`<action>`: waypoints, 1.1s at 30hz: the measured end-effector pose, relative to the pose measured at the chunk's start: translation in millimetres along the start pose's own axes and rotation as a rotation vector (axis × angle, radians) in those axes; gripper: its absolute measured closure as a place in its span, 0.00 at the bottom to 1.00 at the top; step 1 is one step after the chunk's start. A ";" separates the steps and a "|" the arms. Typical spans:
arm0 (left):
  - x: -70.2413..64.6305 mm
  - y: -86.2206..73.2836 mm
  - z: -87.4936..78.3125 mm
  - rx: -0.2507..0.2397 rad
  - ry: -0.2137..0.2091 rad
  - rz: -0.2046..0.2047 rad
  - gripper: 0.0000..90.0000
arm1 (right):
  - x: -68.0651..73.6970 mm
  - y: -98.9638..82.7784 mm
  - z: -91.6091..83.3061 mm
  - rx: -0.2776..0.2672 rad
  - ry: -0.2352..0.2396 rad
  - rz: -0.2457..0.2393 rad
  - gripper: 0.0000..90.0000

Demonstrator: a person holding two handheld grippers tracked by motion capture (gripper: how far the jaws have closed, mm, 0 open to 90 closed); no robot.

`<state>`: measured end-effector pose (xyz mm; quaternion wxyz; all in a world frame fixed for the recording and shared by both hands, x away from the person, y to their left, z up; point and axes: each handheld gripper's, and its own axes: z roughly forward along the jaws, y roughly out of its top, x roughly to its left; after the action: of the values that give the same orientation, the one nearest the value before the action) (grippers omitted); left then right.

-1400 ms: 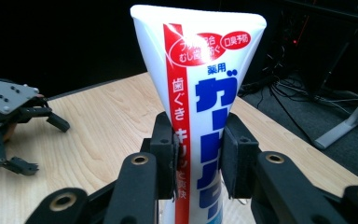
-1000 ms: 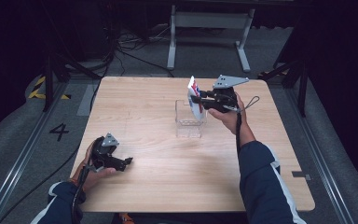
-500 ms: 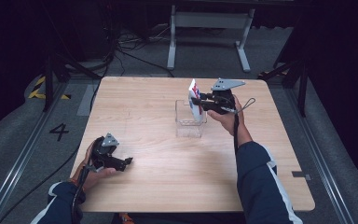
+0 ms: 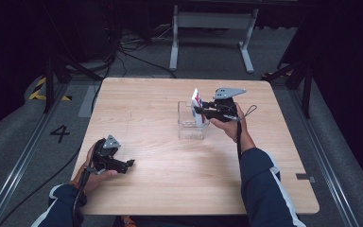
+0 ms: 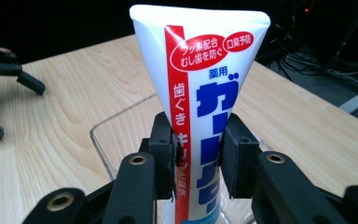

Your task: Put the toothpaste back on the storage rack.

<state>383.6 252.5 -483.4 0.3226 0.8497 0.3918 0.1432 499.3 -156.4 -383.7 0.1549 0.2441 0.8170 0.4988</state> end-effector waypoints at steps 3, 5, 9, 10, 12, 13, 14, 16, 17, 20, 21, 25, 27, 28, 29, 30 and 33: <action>0.1 0.1 0.0 0.000 -0.001 0.000 0.01 | 0.0 -4.5 0.2 0.002 0.004 -0.001 0.78; 0.0 0.0 0.0 0.000 0.000 0.000 0.01 | 0.0 -7.2 -0.2 0.006 0.004 0.007 0.77; 0.1 0.0 0.0 0.000 0.000 0.001 0.01 | 0.3 -11.6 -0.1 0.011 0.008 0.005 0.77; 0.0 0.0 0.0 0.000 0.000 0.000 0.01 | 0.2 -12.7 0.1 0.016 0.009 0.003 0.77; 0.0 0.0 0.1 -0.001 0.000 0.000 0.01 | 0.9 -14.8 1.0 0.025 0.010 0.005 0.77; 0.1 0.0 0.0 0.000 0.000 0.001 0.01 | 1.7 -16.4 2.2 0.031 0.015 0.003 0.77; 0.1 0.0 0.1 -0.001 0.000 0.001 0.01 | 2.1 -18.1 3.6 0.043 0.022 0.001 0.77; 0.0 0.0 0.0 0.000 0.000 -0.001 0.01 | 3.0 -19.6 5.4 0.059 0.022 -0.002 0.77; 0.0 0.0 0.0 0.000 0.000 -0.001 0.01 | 3.6 -20.4 6.4 0.067 0.020 -0.006 0.77; 0.0 0.0 0.0 0.001 0.000 -0.001 0.01 | 4.4 -22.5 7.4 0.074 0.021 -0.007 0.77; 0.0 0.0 0.0 0.000 -0.001 0.000 0.01 | 4.4 -23.3 7.4 0.079 0.018 -0.004 0.76; 0.1 0.0 0.1 -0.001 0.000 0.001 0.00 | 3.6 -25.8 7.7 0.081 0.016 0.010 0.75; 0.1 0.0 0.0 0.000 0.000 0.000 0.01 | 4.0 -25.9 7.4 0.079 0.020 0.025 0.73; 0.1 0.0 0.1 -0.001 0.000 0.001 0.01 | 4.4 -26.0 7.5 0.077 0.022 0.036 0.72; 0.0 0.0 0.0 0.000 0.000 0.000 0.01 | 4.9 -26.1 7.7 0.073 0.019 0.048 0.72; 0.0 0.0 0.0 0.000 0.000 0.000 0.00 | 6.1 -26.2 7.9 0.071 0.014 0.049 0.71; 0.0 0.0 0.0 0.000 0.000 -0.001 0.01 | 8.4 -26.6 9.0 0.081 0.001 0.041 0.68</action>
<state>383.6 252.5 -483.4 0.3225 0.8496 0.3921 0.1431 490.3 -155.3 -411.6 0.1340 0.2667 0.8313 0.4688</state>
